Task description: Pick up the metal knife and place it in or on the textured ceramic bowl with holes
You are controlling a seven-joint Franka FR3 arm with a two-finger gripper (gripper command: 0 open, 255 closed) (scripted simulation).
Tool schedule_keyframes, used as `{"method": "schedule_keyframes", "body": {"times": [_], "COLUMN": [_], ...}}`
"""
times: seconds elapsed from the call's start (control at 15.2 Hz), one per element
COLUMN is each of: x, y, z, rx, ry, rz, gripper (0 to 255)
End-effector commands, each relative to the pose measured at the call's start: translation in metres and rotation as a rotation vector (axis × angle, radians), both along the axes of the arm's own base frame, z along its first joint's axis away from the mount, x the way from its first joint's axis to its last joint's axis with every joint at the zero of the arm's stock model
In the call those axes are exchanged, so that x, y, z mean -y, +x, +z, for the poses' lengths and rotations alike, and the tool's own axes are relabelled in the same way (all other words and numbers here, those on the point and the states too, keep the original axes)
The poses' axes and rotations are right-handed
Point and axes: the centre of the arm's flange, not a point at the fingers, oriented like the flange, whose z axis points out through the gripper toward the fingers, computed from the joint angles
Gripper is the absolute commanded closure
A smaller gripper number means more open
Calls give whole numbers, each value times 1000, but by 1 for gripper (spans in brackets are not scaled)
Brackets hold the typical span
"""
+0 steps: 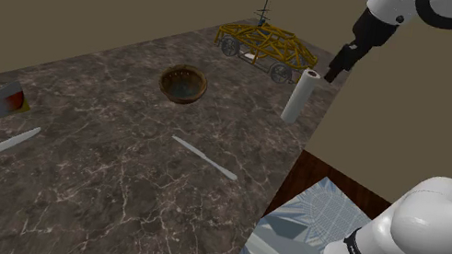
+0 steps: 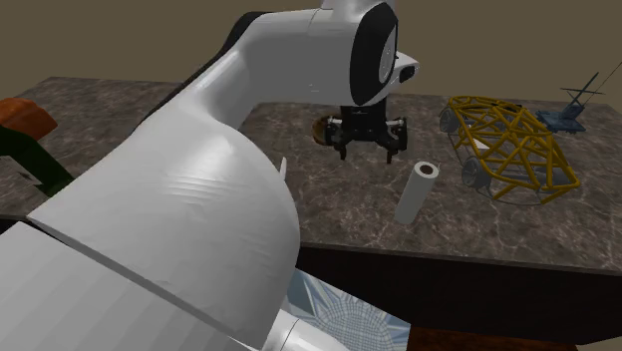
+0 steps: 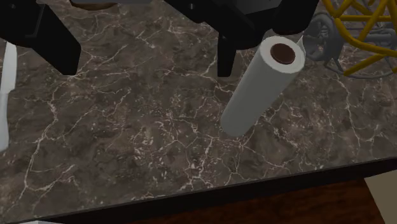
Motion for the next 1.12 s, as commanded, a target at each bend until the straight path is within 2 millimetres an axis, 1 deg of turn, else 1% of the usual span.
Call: {"method": "schedule_keyframes", "body": {"times": [0.0, 0.53, 1.06], "x": [0, -66, -136], "y": [0, 37, 68], "z": [0, -68, -135], "rx": [0, -25, -51], "ry": [0, 28, 56], "rz": [0, 67, 134], "gripper": [0, 0, 0]}}
